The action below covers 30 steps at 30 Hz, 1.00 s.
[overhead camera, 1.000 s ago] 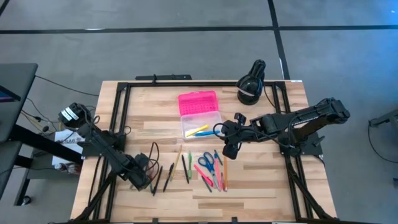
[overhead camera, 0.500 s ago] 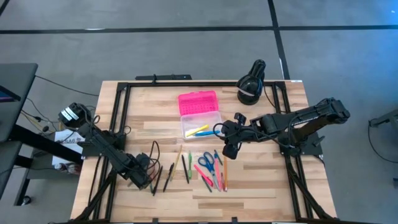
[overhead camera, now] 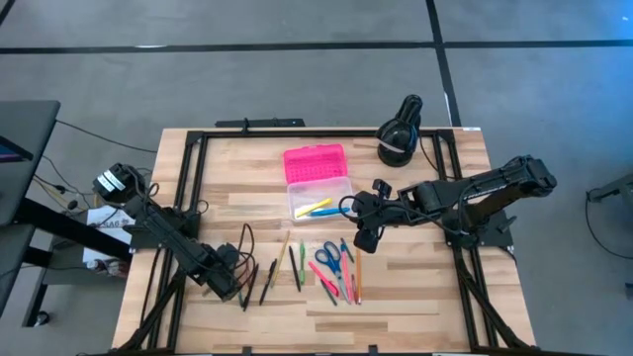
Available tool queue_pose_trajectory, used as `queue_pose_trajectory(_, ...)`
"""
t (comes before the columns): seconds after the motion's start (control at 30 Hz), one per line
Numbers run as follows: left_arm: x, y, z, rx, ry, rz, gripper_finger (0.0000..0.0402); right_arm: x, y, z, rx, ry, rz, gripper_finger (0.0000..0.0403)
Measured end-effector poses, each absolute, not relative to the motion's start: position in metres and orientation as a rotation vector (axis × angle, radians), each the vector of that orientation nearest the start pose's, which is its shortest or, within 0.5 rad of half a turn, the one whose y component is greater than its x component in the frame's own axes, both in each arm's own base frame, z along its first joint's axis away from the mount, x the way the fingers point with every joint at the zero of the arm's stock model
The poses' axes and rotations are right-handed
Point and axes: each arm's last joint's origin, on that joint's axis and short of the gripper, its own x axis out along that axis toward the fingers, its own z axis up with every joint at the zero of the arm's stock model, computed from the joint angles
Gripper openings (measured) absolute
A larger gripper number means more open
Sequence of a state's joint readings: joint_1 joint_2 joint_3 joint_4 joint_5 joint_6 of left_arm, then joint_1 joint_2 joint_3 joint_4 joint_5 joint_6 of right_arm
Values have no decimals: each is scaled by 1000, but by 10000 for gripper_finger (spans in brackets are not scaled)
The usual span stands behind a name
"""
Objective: Pick & place school supplies into a supply box
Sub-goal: Put the transparent black pen into the pink supply box
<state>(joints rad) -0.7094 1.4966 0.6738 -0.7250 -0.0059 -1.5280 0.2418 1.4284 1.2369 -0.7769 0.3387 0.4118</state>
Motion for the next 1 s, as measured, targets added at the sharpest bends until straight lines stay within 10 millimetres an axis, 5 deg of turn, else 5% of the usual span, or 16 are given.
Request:
queue_pose_trajectory(0.53, 164, -114, 168, -733, 1157, 645, 19, 283, 60, 299, 122, 882, -283, 120)
queue_pose_trajectory(0.8, 179, -75, 194, -668, 945, 609, 18, 282, 63, 299, 158, 877, -292, 120)
queue_pose_trajectory(1.0, 209, -39, 209, -581, 771, 498, 18, 280, 68, 299, 201, 874, -301, 120)
